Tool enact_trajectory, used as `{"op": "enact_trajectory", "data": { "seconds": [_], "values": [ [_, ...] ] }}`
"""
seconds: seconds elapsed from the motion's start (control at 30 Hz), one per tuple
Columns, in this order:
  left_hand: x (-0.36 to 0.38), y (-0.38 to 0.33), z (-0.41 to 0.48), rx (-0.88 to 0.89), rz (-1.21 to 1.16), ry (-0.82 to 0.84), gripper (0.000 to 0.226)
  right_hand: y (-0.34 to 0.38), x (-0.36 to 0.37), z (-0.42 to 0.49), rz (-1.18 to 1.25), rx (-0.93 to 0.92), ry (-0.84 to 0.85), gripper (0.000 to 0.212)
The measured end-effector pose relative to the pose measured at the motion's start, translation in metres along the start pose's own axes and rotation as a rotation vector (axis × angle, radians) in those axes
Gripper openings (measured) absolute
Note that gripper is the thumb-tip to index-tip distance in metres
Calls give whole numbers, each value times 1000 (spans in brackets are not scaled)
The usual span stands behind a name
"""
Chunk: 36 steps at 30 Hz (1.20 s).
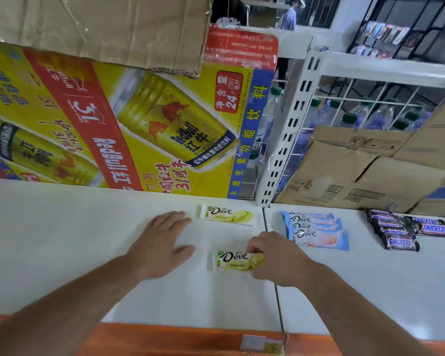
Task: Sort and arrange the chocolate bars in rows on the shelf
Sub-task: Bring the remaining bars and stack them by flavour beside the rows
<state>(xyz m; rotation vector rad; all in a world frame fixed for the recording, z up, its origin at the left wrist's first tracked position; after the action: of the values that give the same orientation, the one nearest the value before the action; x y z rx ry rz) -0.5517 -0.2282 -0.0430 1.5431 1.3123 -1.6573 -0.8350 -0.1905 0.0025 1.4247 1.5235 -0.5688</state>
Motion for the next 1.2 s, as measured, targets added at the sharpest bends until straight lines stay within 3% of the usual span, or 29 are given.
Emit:
{"op": "enact_trajectory", "data": {
  "seconds": [0.2,0.47,0.67,1.2],
  "values": [
    [1,3,-17,10,77,12,74,16,-11,18,72,85,-51,40],
    [-3,3,-19,-9,59,52,73,33,-28,59,-51,146,-254,40],
    [-3,4,-19,-5,83,52,74,29,-21,67,-21,174,-241,51],
    [-3,6,-20,24,38,43,73,38,-24,74,-119,229,-228,46]
  ]
}}
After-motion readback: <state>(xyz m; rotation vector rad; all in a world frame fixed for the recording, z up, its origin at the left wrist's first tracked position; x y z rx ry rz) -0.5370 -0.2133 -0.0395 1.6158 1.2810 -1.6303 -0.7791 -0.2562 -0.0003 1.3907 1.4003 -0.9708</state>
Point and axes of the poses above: each hand's wrist, its own z-axis towards the middle knuckle, its own x-axis out of the palm, y = z × x, the point moved 1 cm from there along z, towards the middle knuckle, and after that the axes turned 12 degrees about y, right-handed, at the moved point
